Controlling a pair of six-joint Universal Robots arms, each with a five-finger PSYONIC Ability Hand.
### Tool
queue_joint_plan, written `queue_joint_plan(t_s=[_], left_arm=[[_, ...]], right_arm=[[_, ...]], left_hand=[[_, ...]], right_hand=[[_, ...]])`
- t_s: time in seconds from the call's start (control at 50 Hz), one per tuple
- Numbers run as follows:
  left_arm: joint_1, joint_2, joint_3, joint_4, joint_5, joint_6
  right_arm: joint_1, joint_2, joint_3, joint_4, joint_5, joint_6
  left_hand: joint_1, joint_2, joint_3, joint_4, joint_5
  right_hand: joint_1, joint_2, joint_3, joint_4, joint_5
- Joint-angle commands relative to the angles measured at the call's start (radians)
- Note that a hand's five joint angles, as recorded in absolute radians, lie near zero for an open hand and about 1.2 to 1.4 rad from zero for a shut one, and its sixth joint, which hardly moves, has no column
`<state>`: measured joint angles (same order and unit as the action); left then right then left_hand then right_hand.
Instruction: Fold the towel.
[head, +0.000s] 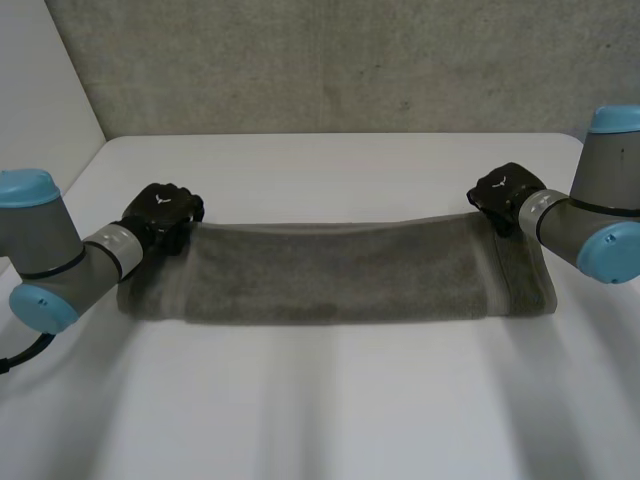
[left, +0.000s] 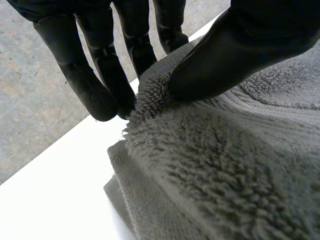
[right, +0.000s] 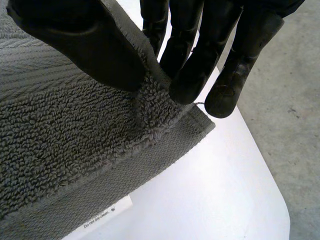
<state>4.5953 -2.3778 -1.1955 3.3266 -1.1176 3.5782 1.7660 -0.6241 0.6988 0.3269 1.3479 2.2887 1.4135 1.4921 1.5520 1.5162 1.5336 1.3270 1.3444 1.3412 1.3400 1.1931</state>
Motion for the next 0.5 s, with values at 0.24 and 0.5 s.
queue_joint_plan(t_s=[0.24, 0.5], left_arm=[[-0.041, 0.175, -0.081, -0.001, -0.016, -0.065], [-0.029, 0.495, -0.386, 0.051, -0.014, -0.167]], right_arm=[[0.02, -0.18, 0.036, -0.065, 0.016, 0.186], [0.009, -0.54, 0.591, -0.228, 0.019, 0.198]], left_hand=[[-1.079, -1.158, -1.218, -1.182, -1.374], [-1.08, -1.158, -1.218, -1.182, -1.374]], right_hand=[[-1.151, -1.168, -1.165, -1.164, -1.192], [-1.152, -1.17, -1.167, -1.166, -1.193]])
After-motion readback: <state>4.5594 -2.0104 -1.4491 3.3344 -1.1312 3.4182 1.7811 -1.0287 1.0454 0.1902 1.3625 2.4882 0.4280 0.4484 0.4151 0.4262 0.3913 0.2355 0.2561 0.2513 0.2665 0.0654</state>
